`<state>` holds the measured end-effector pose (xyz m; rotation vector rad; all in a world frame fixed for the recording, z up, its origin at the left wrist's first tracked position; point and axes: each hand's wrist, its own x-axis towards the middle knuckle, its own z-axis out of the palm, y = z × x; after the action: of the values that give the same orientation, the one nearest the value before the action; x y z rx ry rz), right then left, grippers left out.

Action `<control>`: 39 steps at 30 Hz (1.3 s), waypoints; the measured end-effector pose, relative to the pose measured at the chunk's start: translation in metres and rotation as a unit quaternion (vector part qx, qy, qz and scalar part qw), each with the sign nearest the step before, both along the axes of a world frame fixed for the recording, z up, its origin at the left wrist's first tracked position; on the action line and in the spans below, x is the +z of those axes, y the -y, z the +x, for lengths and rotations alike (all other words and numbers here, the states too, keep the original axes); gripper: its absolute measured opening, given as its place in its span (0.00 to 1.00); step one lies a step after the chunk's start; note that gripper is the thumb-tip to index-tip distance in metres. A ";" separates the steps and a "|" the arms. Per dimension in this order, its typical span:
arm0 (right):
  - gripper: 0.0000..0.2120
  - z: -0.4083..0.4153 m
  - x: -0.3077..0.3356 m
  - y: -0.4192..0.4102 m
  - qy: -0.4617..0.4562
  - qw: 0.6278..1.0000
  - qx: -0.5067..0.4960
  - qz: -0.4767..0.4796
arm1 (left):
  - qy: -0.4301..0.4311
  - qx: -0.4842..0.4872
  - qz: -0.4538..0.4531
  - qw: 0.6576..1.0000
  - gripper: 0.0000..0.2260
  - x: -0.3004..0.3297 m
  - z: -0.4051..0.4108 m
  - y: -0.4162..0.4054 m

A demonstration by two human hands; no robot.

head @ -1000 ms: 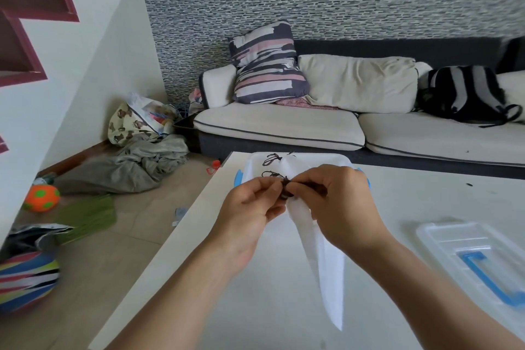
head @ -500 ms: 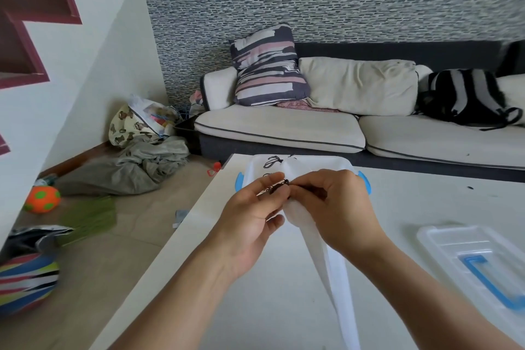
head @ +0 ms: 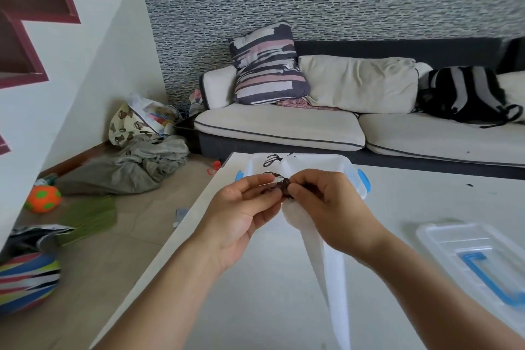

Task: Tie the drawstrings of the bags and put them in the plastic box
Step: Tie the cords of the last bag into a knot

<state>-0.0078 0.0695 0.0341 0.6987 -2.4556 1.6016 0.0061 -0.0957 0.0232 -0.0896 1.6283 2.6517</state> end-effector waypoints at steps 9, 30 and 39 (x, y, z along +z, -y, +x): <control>0.11 -0.003 0.000 -0.007 0.075 0.997 0.028 -0.022 | -0.025 -0.045 -0.210 0.976 0.11 0.010 0.004 0.014; 0.07 -0.005 -0.005 -0.005 -0.132 0.982 -0.046 0.130 | 0.103 -0.058 -0.084 0.989 0.08 0.006 0.003 0.009; 0.08 -0.006 -0.005 -0.001 -0.149 0.978 -0.079 0.122 | 0.096 -0.061 0.002 0.994 0.09 0.007 0.003 0.006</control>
<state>-0.0140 0.0700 0.0288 0.6967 -2.4334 1.0631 0.0089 -0.1015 0.0299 -0.2280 1.5169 2.4703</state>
